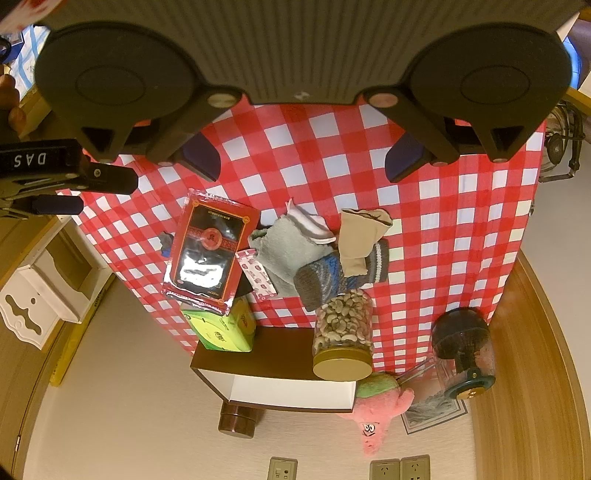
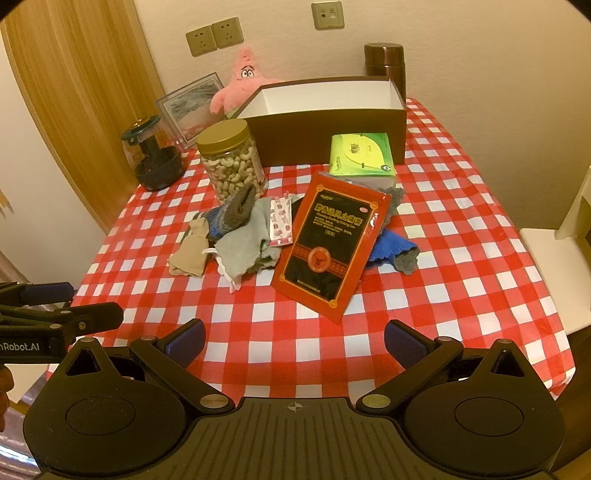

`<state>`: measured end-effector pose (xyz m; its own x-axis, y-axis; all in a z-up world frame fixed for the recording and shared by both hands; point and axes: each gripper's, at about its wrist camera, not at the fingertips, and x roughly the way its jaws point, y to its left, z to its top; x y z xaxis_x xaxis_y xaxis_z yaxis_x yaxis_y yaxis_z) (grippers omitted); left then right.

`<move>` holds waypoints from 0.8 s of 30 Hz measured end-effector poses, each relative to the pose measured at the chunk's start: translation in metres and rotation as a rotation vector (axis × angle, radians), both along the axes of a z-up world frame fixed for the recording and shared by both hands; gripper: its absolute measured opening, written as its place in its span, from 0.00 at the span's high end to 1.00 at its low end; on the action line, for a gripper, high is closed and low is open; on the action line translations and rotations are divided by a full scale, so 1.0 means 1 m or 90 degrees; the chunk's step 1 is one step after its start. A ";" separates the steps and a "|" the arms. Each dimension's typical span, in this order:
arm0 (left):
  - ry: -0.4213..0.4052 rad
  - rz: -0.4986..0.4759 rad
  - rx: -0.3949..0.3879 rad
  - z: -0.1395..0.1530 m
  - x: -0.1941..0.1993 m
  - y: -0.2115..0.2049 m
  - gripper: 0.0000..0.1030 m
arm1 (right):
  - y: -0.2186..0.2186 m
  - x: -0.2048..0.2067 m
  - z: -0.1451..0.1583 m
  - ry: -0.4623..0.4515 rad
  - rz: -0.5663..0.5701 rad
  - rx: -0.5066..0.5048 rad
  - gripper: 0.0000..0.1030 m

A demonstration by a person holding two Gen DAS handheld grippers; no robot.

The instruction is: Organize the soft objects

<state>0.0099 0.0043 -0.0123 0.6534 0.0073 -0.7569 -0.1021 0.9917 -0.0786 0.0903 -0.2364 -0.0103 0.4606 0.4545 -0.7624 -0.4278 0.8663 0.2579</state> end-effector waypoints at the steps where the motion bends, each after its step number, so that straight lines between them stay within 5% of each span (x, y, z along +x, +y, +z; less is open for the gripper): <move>1: 0.000 0.000 0.000 0.000 0.000 0.000 0.08 | 0.000 0.001 0.000 0.000 0.000 0.001 0.00; 19: 0.012 0.011 -0.007 0.000 0.011 0.005 0.08 | -0.014 0.019 -0.004 -0.036 -0.009 0.046 0.00; 24: 0.015 0.017 -0.006 -0.005 0.018 0.006 0.08 | -0.024 0.036 -0.011 -0.040 -0.013 0.067 0.11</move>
